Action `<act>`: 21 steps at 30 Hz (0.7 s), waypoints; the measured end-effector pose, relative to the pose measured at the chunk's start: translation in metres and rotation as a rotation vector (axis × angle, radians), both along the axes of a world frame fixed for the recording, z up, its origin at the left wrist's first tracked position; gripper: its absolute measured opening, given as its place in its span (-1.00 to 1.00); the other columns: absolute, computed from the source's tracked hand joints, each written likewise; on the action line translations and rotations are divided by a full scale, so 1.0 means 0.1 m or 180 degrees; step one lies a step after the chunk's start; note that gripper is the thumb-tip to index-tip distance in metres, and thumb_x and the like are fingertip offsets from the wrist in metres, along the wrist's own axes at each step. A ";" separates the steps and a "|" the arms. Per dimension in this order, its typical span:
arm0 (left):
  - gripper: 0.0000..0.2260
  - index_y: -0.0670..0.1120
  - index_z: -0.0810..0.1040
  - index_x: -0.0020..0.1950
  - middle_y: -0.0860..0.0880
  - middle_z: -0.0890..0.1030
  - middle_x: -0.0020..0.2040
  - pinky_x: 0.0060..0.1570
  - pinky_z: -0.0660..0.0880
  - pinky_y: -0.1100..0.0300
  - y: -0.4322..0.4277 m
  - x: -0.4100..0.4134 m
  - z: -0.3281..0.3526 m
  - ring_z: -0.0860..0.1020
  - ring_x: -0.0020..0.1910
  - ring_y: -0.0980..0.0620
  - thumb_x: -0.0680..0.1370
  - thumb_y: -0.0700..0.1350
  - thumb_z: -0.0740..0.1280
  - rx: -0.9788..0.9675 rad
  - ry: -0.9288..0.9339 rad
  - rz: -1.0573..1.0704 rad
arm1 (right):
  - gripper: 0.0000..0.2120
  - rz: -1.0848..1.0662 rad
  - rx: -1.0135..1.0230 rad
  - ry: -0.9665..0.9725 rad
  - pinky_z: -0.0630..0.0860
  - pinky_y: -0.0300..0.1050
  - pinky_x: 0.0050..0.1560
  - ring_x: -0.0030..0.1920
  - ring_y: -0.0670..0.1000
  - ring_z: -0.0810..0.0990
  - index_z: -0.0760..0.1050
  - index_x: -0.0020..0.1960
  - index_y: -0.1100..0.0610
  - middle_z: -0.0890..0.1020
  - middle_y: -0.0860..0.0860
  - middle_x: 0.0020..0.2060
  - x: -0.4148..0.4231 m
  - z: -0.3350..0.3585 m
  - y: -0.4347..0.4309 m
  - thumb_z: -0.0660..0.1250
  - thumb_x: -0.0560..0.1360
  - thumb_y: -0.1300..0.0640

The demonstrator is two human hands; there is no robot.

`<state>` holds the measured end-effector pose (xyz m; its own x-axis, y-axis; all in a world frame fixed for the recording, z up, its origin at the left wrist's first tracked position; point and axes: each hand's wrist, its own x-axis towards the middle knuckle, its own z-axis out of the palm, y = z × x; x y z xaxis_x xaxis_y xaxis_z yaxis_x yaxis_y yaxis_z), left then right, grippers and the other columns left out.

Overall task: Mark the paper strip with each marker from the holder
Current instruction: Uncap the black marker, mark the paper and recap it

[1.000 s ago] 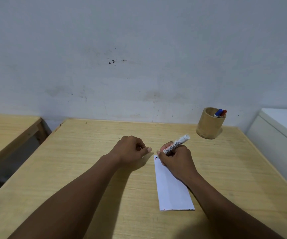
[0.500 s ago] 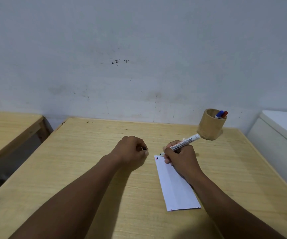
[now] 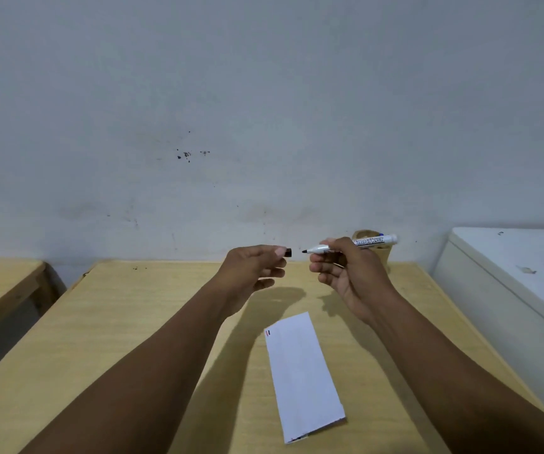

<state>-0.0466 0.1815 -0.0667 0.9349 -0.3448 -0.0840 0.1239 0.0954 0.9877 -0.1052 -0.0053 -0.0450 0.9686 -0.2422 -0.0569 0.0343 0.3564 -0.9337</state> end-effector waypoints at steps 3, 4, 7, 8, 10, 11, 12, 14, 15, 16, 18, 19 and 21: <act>-0.77 -0.16 0.70 0.14 -0.01 0.69 -0.16 -0.05 0.51 0.13 -0.22 0.01 0.04 0.65 -0.15 -0.01 0.54 -0.08 0.46 -0.0321 0.0166 -0.0101 | -0.85 -0.0087 -0.0059 -0.0086 0.52 -0.15 -0.37 -0.41 0.05 0.67 0.57 -0.15 0.22 0.68 0.16 -0.33 0.00 0.05 -0.08 0.33 0.59 0.21; -0.77 -0.16 0.70 0.14 -0.01 0.69 -0.15 -0.05 0.51 0.13 -0.29 0.01 0.05 0.65 -0.16 0.00 0.54 -0.09 0.46 -0.0393 0.0189 -0.0131 | -0.83 -0.0112 -0.0091 -0.0107 0.52 -0.15 -0.37 -0.40 0.05 0.67 0.57 -0.16 0.21 0.68 0.16 -0.33 0.01 0.05 -0.11 0.33 0.59 0.20; -0.75 -0.17 0.70 0.17 -0.01 0.69 -0.17 -0.07 0.53 0.15 -0.44 0.03 0.06 0.66 -0.19 0.02 0.54 -0.09 0.46 -0.0453 0.0188 -0.0226 | -0.79 -0.0145 -0.0148 -0.0134 0.51 -0.12 -0.32 -0.37 0.06 0.67 0.58 -0.20 0.21 0.69 0.17 -0.32 0.04 0.06 -0.15 0.35 0.60 0.19; -0.74 -0.17 0.70 0.17 0.00 0.69 -0.18 -0.08 0.53 0.16 -0.50 0.03 0.06 0.66 -0.20 0.03 0.54 -0.08 0.47 -0.0436 0.0171 -0.0233 | -0.78 -0.0175 -0.0129 -0.0144 0.49 -0.11 -0.31 -0.37 0.05 0.65 0.58 -0.22 0.19 0.68 0.16 -0.32 0.05 0.06 -0.18 0.36 0.60 0.19; -0.79 -0.15 0.71 0.10 0.01 0.69 -0.20 -0.08 0.54 0.16 -0.55 0.04 0.06 0.66 -0.19 0.04 0.53 -0.08 0.48 -0.0403 0.0144 -0.0145 | -0.77 -0.0236 -0.0059 -0.0158 0.44 -0.11 -0.32 -0.37 0.04 0.59 0.54 -0.24 0.15 0.65 0.15 -0.33 0.07 0.03 -0.18 0.40 0.59 0.18; -0.83 -0.13 0.72 0.04 0.01 0.68 -0.22 -0.08 0.54 0.17 -0.59 0.05 0.07 0.67 -0.18 0.04 0.52 -0.08 0.49 -0.0383 0.0105 -0.0080 | -0.77 -0.0254 0.0004 -0.0173 0.40 -0.12 -0.33 -0.38 0.02 0.54 0.52 -0.24 0.14 0.62 0.14 -0.33 0.09 0.02 -0.18 0.41 0.59 0.17; -0.88 -0.12 0.72 -0.01 0.01 0.68 -0.24 -0.08 0.54 0.17 -0.62 0.07 0.09 0.66 -0.16 0.03 0.52 -0.09 0.49 -0.0373 0.0045 -0.0004 | -0.78 -0.0240 0.0076 -0.0186 0.37 -0.13 -0.34 -0.39 0.01 0.50 0.51 -0.22 0.14 0.60 0.12 -0.33 0.12 0.01 -0.19 0.42 0.58 0.15; -0.93 -0.09 0.72 -0.09 0.02 0.69 -0.28 -0.06 0.53 0.15 -0.68 0.10 0.17 0.67 -0.15 0.01 0.52 -0.10 0.49 -0.0359 -0.0123 0.0190 | -0.80 -0.0164 0.0158 -0.0138 0.35 -0.17 -0.39 -0.42 -0.03 0.48 0.54 -0.14 0.16 0.58 0.09 -0.34 0.20 0.01 -0.19 0.42 0.59 0.07; -0.94 -0.08 0.72 -0.10 0.01 0.69 -0.28 -0.06 0.54 0.14 -0.70 0.13 0.23 0.67 -0.15 0.01 0.52 -0.10 0.49 -0.0308 -0.0262 0.0299 | -0.78 -0.0113 0.0146 -0.0079 0.35 -0.18 -0.41 -0.43 -0.04 0.48 0.56 -0.09 0.17 0.58 0.08 -0.35 0.24 0.04 -0.19 0.41 0.59 0.02; -0.94 -0.08 0.72 -0.10 0.00 0.70 -0.26 -0.06 0.54 0.14 -0.72 0.15 0.29 0.67 -0.16 0.02 0.53 -0.10 0.49 -0.0209 -0.0450 0.0405 | -0.73 -0.0065 0.0065 0.0000 0.35 -0.19 -0.42 -0.44 -0.04 0.48 0.58 -0.04 0.20 0.59 0.08 -0.36 0.28 0.08 -0.20 0.40 0.59 -0.03; -0.93 -0.08 0.73 -0.08 -0.04 0.72 -0.21 -0.10 0.57 0.12 -0.78 0.22 0.43 0.67 -0.18 0.07 0.54 -0.10 0.48 0.0112 -0.0934 0.0580 | -0.60 -0.0028 -0.0237 0.0162 0.35 -0.18 -0.43 -0.45 -0.02 0.49 0.59 0.04 0.24 0.62 0.09 -0.36 0.33 0.17 -0.25 0.38 0.58 -0.13; -0.93 -0.07 0.74 -0.08 -0.06 0.73 -0.20 -0.11 0.59 0.10 -0.82 0.25 0.50 0.66 -0.19 0.08 0.54 -0.10 0.48 0.0271 -0.1181 0.0648 | -0.58 -0.0056 -0.0379 0.0220 0.34 -0.18 -0.45 -0.46 -0.01 0.49 0.59 0.05 0.25 0.62 0.10 -0.37 0.35 0.22 -0.30 0.37 0.58 -0.15; -0.93 -0.02 0.74 -0.11 -0.07 0.74 -0.21 -0.12 0.59 0.07 -0.93 0.34 0.63 0.64 -0.21 0.06 0.53 -0.08 0.47 0.0525 -0.1557 0.0781 | -0.63 -0.0208 -0.0583 0.0267 0.32 -0.20 -0.50 -0.50 -0.02 0.49 0.58 0.04 0.24 0.62 0.10 -0.39 0.35 0.26 -0.46 0.37 0.60 -0.10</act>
<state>-0.0129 0.0885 -0.0035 0.9295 -0.1317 0.3445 -0.3579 -0.0964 0.9288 -0.0701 -0.0514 -0.0186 0.9442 -0.3179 -0.0859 -0.0288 0.1802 -0.9832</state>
